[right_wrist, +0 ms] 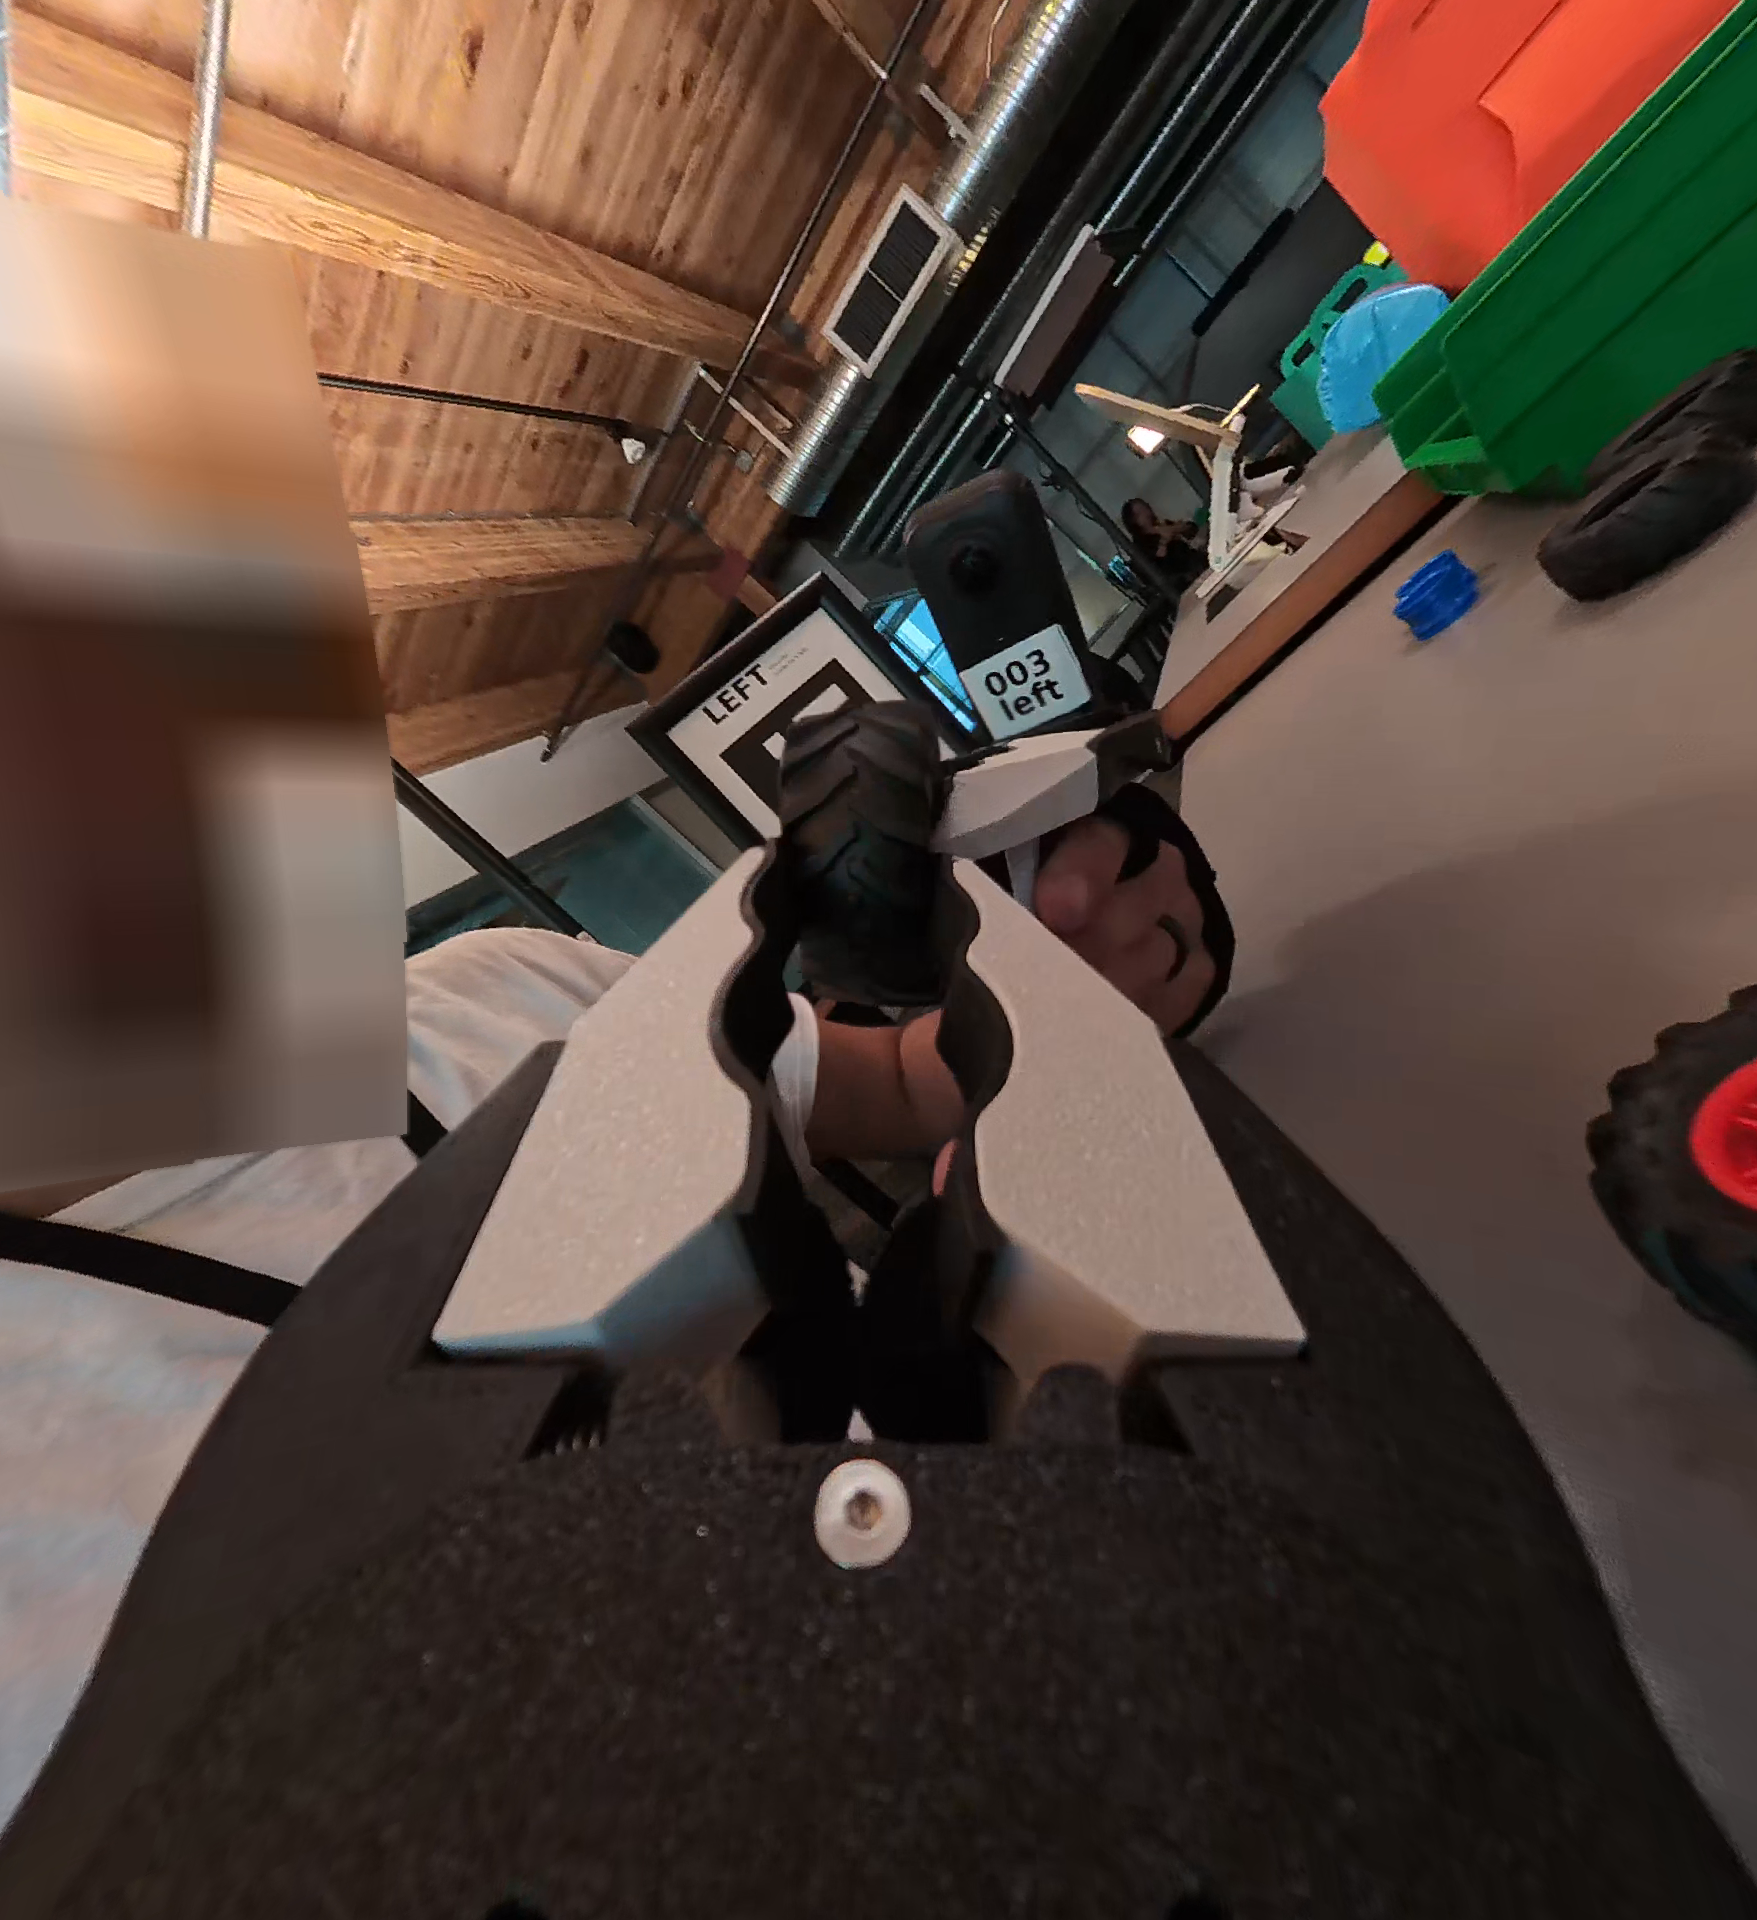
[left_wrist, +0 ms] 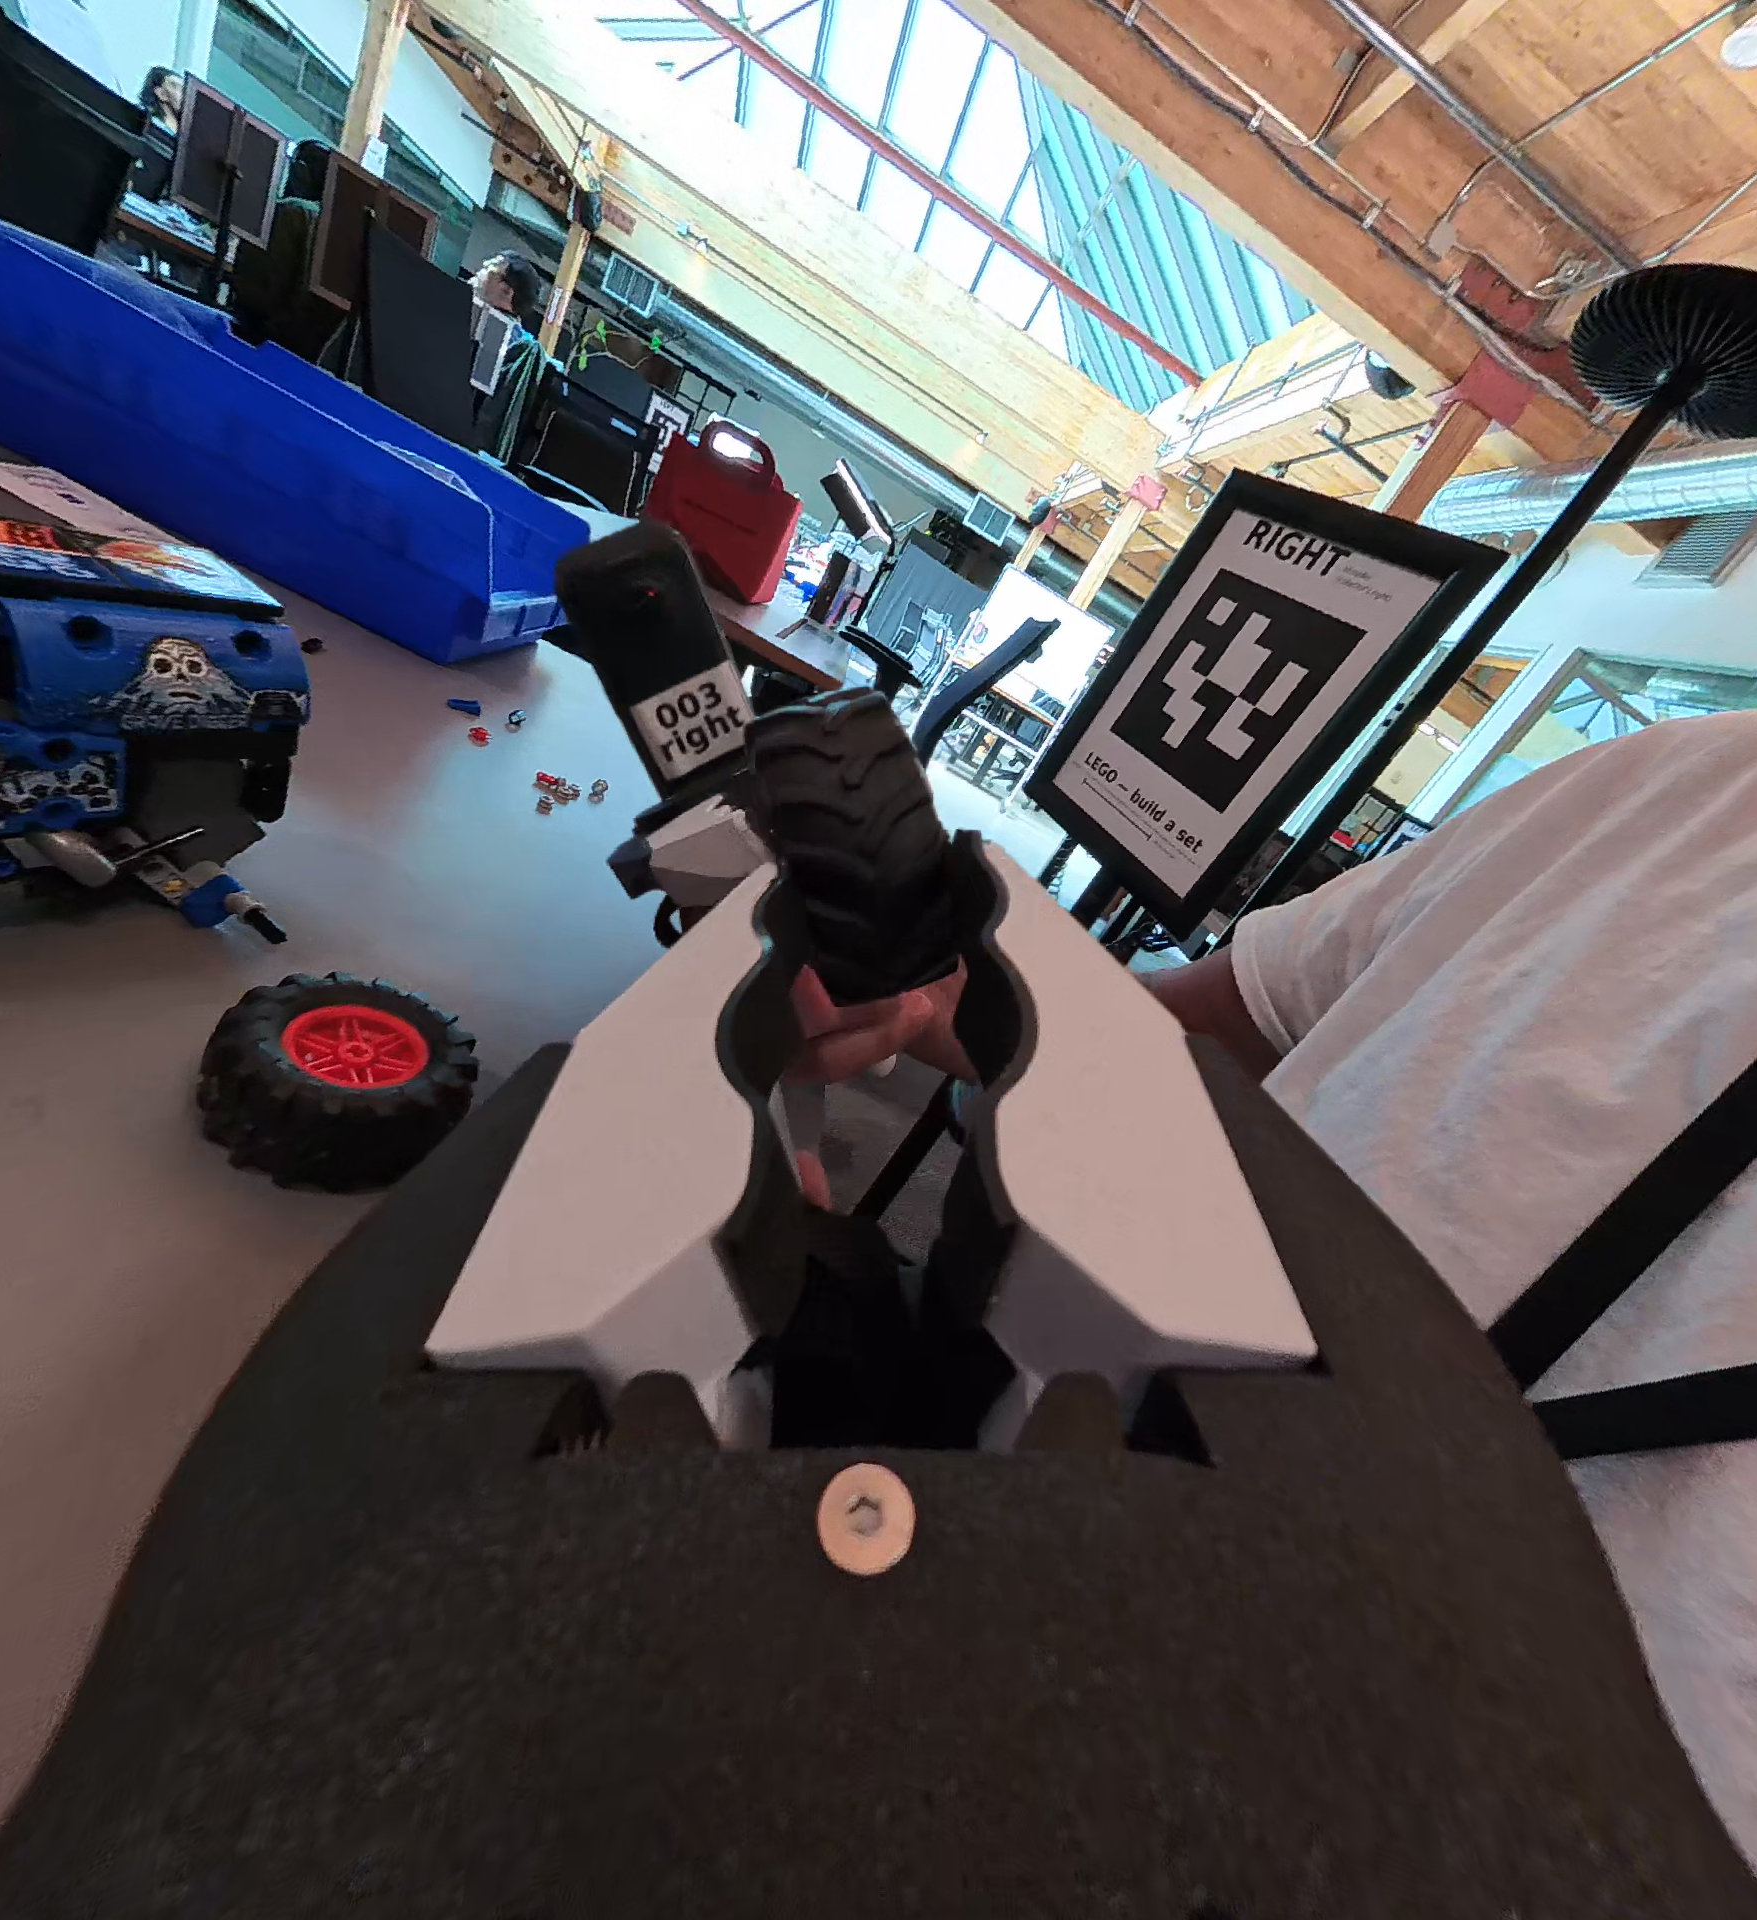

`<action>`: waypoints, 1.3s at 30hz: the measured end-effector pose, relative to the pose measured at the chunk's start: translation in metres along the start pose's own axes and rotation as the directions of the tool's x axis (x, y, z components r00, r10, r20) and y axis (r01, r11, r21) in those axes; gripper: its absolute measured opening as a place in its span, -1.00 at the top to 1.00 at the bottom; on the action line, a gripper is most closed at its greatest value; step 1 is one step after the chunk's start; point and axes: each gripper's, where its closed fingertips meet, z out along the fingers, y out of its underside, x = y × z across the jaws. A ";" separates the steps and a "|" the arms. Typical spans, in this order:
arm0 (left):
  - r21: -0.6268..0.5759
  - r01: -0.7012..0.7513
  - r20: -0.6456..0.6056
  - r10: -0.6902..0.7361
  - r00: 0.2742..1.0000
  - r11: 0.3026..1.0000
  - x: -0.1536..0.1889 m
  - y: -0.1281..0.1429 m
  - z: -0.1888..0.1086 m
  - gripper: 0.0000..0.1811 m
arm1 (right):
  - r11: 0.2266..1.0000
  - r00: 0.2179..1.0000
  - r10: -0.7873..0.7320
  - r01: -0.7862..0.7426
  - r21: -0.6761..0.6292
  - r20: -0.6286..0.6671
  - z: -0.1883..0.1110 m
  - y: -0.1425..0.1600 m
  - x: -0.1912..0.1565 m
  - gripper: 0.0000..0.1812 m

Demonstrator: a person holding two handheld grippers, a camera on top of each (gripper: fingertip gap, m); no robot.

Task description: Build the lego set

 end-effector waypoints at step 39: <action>-0.208 -0.331 0.252 0.377 0.891 0.920 -0.025 0.002 -0.011 0.50 | 0.579 0.317 -0.800 0.631 -0.515 -0.510 -0.016 -0.021 0.020 0.70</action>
